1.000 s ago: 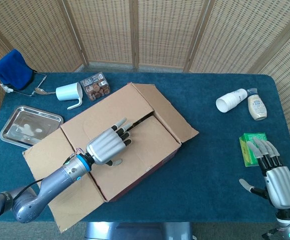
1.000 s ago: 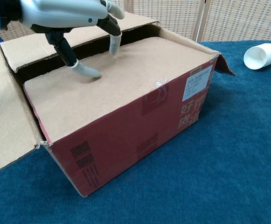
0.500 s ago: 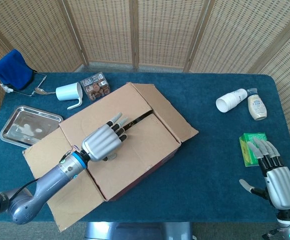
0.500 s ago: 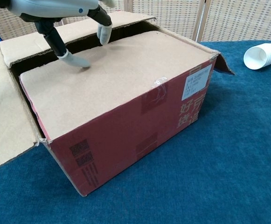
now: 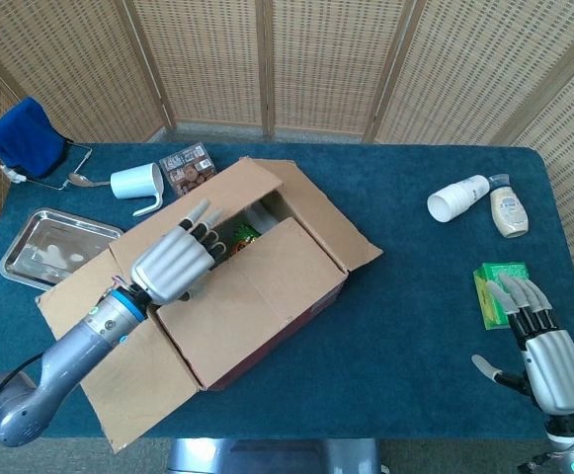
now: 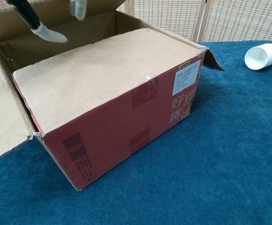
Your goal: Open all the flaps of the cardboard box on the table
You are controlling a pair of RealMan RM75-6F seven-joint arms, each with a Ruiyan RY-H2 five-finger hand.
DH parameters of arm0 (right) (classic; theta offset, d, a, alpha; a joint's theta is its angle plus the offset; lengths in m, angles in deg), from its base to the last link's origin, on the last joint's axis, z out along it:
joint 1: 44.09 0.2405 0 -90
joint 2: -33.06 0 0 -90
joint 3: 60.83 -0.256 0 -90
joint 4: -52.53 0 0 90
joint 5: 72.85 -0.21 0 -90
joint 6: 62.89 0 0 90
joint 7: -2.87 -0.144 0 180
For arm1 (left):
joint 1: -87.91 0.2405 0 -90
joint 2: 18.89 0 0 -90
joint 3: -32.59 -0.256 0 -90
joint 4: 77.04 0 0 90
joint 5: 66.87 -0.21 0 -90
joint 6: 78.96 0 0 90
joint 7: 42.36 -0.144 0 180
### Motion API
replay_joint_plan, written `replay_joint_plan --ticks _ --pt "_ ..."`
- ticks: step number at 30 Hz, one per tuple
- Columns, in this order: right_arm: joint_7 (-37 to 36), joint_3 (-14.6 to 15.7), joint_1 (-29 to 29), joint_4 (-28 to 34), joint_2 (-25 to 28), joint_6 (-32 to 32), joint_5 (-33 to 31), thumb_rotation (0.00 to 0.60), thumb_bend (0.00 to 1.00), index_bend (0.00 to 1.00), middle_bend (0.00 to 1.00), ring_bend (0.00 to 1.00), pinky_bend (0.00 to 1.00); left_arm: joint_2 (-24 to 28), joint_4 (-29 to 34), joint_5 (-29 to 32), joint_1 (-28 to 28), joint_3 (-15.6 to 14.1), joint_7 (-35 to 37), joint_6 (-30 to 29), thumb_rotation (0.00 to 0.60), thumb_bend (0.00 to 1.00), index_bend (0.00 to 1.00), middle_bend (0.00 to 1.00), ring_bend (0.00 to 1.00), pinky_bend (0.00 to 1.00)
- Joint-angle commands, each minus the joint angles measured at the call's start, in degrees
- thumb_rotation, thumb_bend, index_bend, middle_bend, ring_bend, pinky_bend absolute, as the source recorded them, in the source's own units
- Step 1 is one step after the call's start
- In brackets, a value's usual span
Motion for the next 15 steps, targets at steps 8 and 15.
replay_joint_plan --ticks 8,15 --pt "0.1 0.1 0.1 0.0 0.0 0.2 0.0 0.600 0.12 0.00 0.00 0.00 0.00 5.6 0.0 -2.7 3.3 1.1 6.1 -3.0 0.403 0.00 0.35 0.38 0.11 0.04" --pt "0.3 0.1 0.1 0.0 -0.1 0.5 0.0 0.600 0.12 0.00 0.00 0.00 0.00 9.2 -1.6 -3.7 5.9 1.7 10.9 -4.1 0.409 0.00 0.35 0.38 0.12 0.04"
